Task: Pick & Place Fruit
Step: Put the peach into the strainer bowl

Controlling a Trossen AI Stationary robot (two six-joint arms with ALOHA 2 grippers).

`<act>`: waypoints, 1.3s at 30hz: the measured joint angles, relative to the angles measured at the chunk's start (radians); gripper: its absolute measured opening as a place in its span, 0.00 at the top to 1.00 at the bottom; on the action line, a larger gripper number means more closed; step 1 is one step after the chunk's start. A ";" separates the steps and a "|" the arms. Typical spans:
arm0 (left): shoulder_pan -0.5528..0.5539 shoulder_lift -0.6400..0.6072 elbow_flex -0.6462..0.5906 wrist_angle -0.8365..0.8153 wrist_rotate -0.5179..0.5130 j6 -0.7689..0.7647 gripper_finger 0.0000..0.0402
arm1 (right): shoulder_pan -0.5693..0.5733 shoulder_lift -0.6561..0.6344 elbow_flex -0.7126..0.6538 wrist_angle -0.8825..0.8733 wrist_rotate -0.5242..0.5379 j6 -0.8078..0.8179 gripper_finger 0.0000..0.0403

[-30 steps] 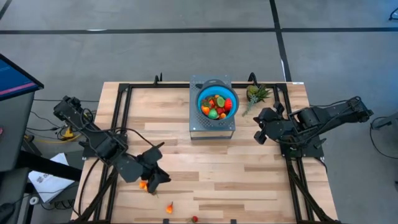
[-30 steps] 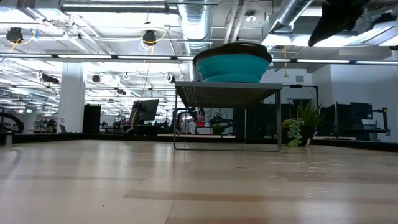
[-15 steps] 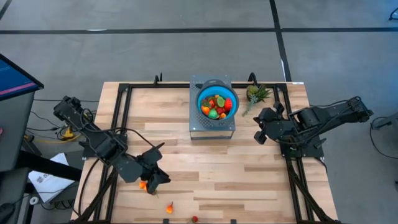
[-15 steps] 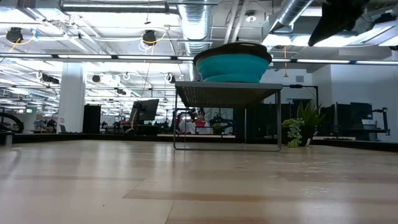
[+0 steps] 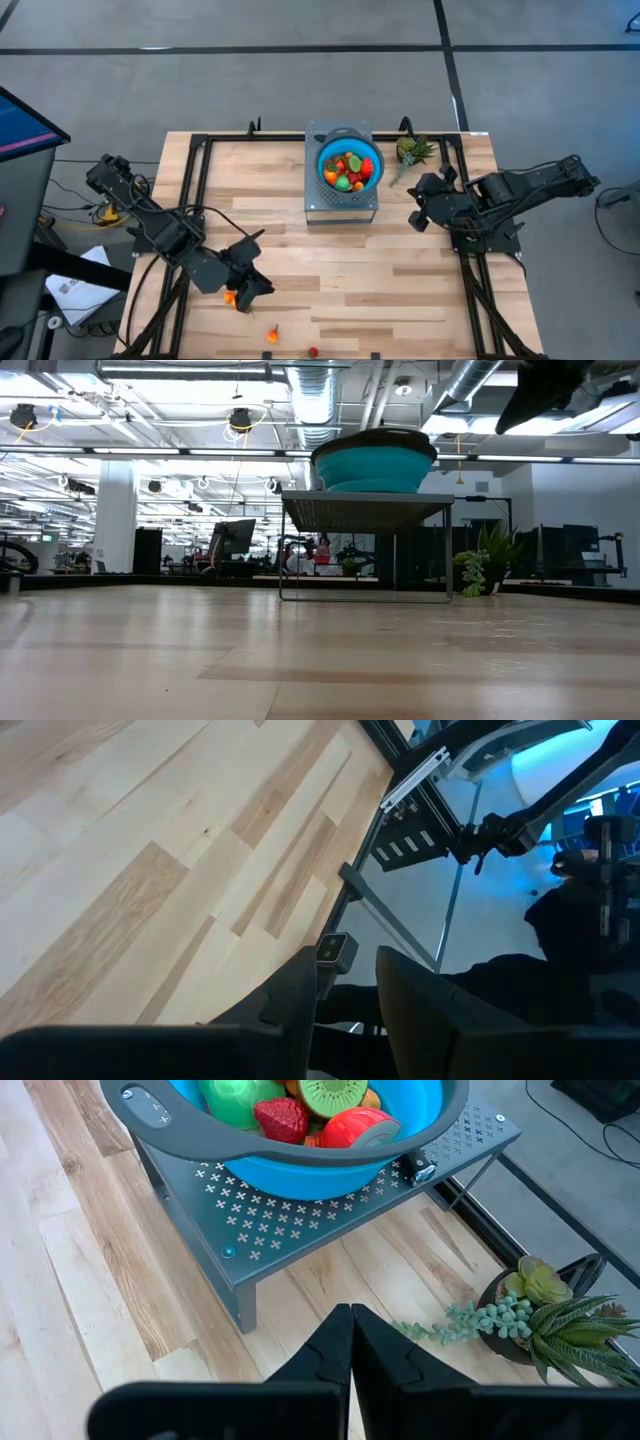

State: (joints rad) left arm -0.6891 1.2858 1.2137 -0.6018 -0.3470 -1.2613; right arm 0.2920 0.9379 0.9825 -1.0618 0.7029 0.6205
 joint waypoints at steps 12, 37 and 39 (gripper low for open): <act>0.000 0.000 0.000 0.000 0.002 0.000 0.75 | 0.000 0.000 0.000 0.000 0.000 -0.001 1.00; -0.067 0.074 0.002 0.088 -0.099 -0.229 0.87 | 0.000 0.000 0.000 0.000 0.000 -0.001 1.00; -0.073 0.112 0.002 0.119 -0.108 -0.230 0.92 | 0.000 0.000 0.000 0.000 0.000 -0.001 1.00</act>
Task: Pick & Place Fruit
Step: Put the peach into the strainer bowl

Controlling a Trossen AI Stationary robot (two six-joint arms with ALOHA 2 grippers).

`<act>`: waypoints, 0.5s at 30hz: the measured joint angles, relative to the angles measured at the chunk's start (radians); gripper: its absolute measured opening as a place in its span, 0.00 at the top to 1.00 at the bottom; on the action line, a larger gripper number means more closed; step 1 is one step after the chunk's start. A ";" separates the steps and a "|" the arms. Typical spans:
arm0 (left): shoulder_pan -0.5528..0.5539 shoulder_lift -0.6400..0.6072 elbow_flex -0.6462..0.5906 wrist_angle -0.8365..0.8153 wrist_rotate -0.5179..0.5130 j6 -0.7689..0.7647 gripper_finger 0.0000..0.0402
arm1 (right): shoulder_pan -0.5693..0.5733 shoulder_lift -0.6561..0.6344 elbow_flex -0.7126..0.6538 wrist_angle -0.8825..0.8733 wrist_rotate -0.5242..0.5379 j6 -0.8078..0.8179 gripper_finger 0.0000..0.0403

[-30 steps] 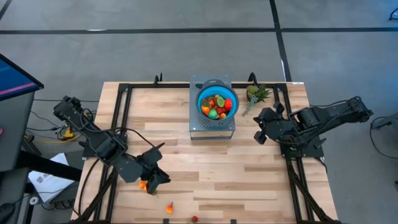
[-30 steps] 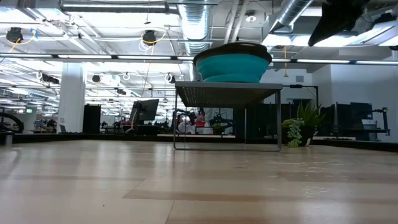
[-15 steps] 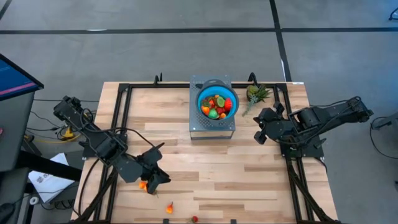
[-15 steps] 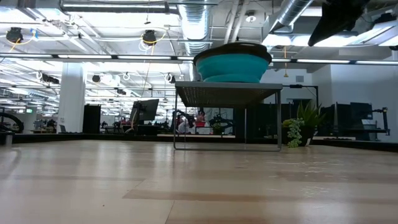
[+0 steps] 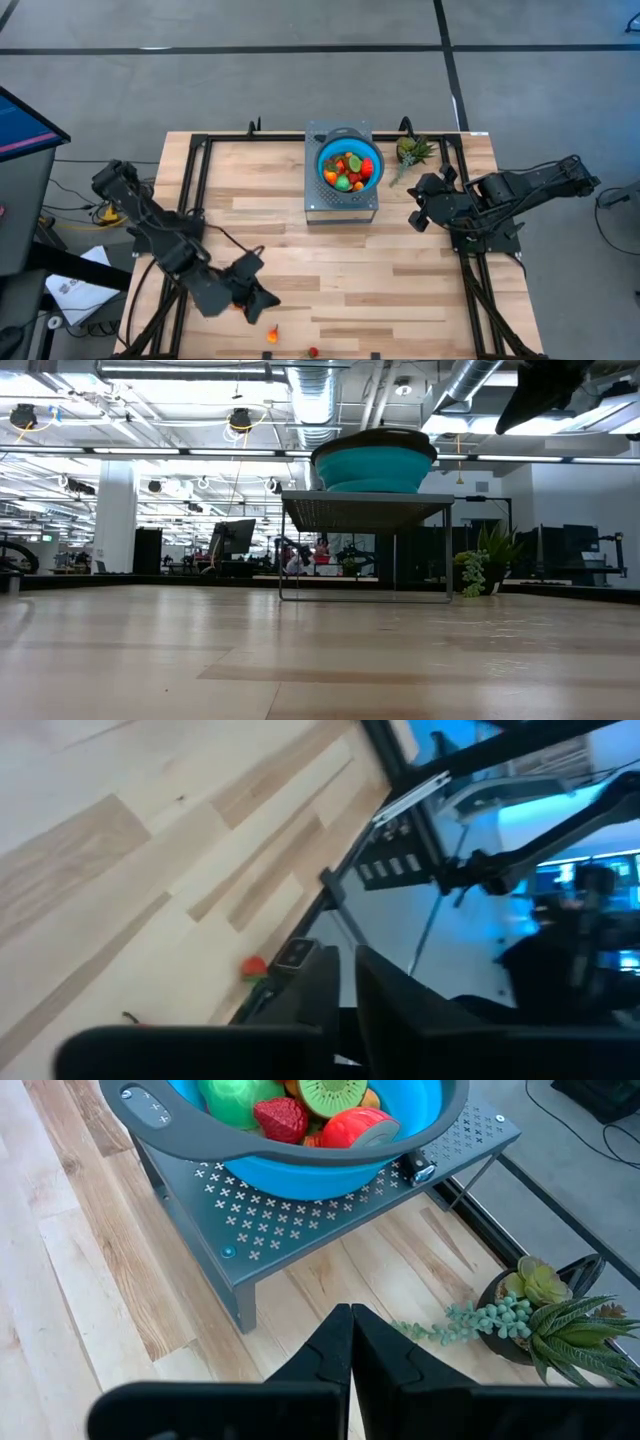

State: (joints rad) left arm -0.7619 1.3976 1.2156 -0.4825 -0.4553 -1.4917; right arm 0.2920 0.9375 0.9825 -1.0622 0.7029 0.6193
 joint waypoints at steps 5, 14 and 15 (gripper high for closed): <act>-0.005 0.083 0.000 0.012 0.023 -0.006 0.99 | 0.000 0.000 0.000 0.000 0.000 0.000 1.00; 0.002 0.206 0.000 -0.234 0.202 -0.249 1.00 | 0.000 0.000 0.000 0.000 0.001 0.001 1.00; 0.002 0.219 0.000 -0.288 0.227 -0.285 1.00 | 0.000 0.000 0.000 0.000 0.001 0.001 1.00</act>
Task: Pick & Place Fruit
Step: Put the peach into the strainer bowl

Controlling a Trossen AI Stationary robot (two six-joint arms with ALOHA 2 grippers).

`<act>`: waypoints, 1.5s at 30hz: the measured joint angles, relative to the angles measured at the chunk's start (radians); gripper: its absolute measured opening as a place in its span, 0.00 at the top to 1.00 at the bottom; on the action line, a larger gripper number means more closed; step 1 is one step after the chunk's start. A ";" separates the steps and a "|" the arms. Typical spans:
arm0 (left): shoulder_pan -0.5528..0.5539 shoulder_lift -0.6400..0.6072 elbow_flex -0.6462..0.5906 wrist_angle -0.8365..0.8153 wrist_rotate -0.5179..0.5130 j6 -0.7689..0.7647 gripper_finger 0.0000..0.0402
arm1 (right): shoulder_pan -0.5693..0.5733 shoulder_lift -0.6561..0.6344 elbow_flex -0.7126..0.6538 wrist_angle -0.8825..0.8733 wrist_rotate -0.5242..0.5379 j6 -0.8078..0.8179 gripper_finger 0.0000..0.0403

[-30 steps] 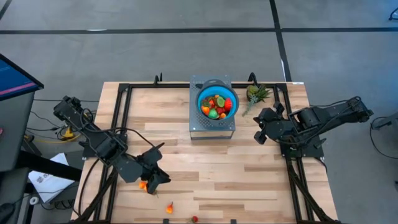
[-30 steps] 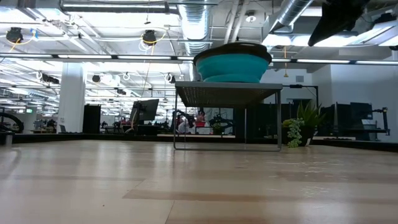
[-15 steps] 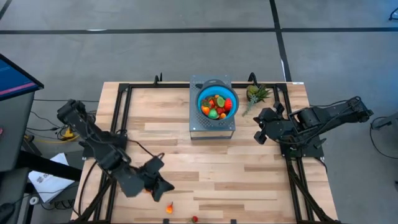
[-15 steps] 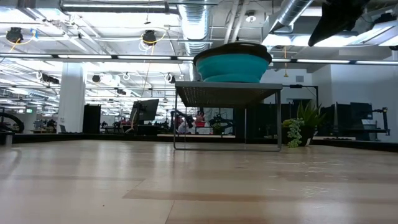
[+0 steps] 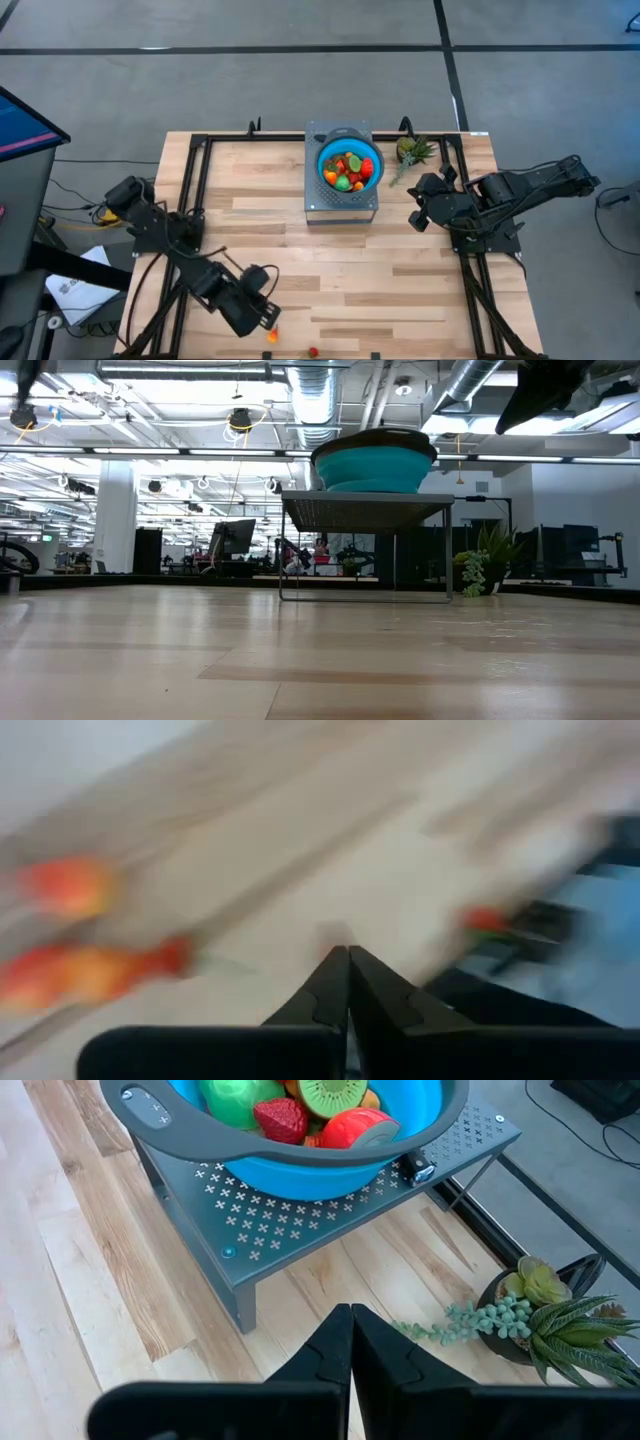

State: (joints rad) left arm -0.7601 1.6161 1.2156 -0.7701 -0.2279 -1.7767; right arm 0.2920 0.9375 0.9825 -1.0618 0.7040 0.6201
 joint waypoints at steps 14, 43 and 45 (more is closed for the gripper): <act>-0.013 0.062 -0.001 -0.194 0.035 -0.046 1.00 | 0.000 0.000 0.000 -0.005 0.003 -0.002 1.00; -0.021 0.061 -0.067 -0.265 0.015 -0.177 0.31 | 0.000 0.000 0.000 -0.007 0.003 -0.002 1.00; -0.024 0.061 -0.107 -0.238 0.017 -0.195 0.32 | 0.000 0.000 0.000 -0.007 0.003 -0.002 1.00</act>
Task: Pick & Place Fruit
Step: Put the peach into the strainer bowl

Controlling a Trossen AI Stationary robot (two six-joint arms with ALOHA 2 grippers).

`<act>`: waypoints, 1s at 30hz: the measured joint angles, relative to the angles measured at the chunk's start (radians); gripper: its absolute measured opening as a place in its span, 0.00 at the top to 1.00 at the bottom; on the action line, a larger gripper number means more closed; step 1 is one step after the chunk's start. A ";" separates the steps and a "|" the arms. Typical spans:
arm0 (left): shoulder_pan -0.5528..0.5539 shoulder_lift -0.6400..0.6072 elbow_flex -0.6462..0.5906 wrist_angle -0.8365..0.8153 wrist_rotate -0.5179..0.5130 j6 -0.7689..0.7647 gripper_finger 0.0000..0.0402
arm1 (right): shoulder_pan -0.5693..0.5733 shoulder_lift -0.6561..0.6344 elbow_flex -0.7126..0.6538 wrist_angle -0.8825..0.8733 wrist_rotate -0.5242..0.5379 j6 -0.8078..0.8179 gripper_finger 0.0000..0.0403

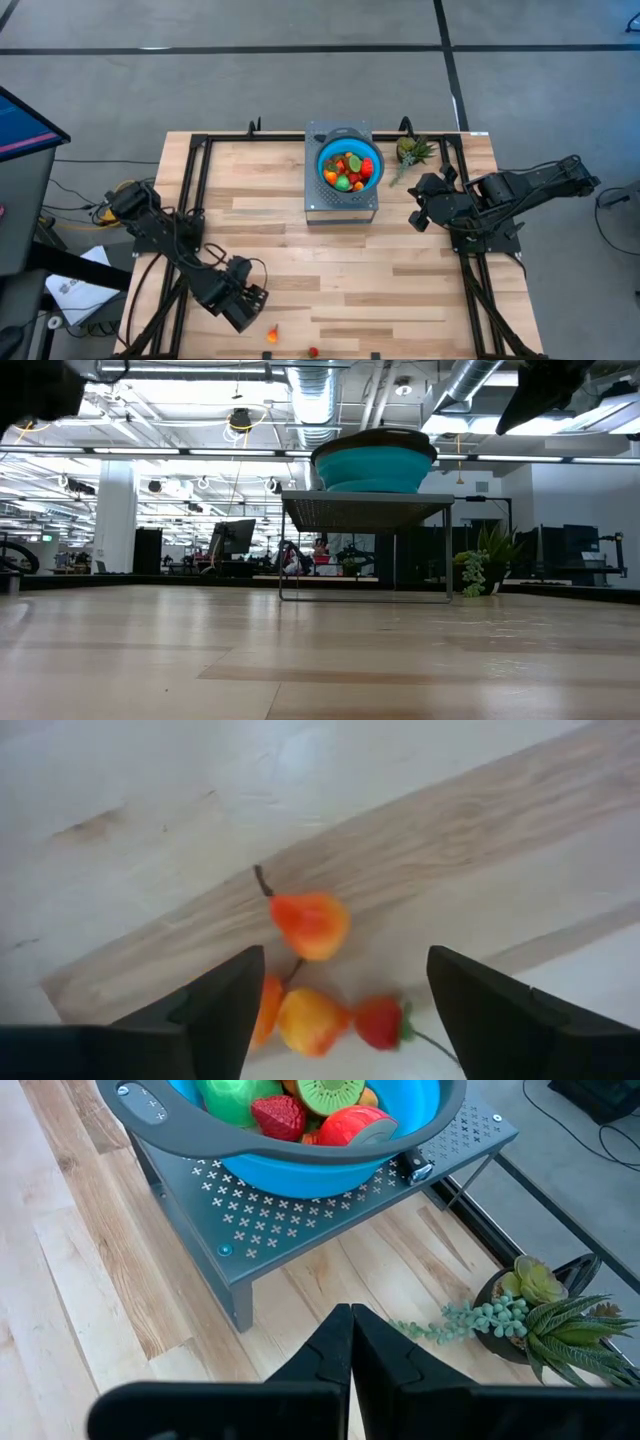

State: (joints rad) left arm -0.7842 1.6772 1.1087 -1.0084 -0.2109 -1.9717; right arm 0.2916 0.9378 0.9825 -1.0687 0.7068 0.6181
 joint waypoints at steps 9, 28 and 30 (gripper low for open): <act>-0.001 0.000 -0.153 0.210 0.002 -0.017 0.35 | 0.000 0.000 0.000 0.000 0.000 0.000 1.00; 0.000 -0.003 -0.243 0.286 -0.001 -0.053 0.58 | 0.000 0.000 0.000 0.000 0.000 0.002 1.00; 0.000 -0.003 -0.243 0.285 -0.001 -0.053 0.62 | 0.000 0.000 0.000 0.000 0.000 0.002 1.00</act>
State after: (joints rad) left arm -0.7845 1.6745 0.8661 -0.7238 -0.2119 -2.0243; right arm 0.2916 0.9379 0.9825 -1.0686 0.7067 0.6205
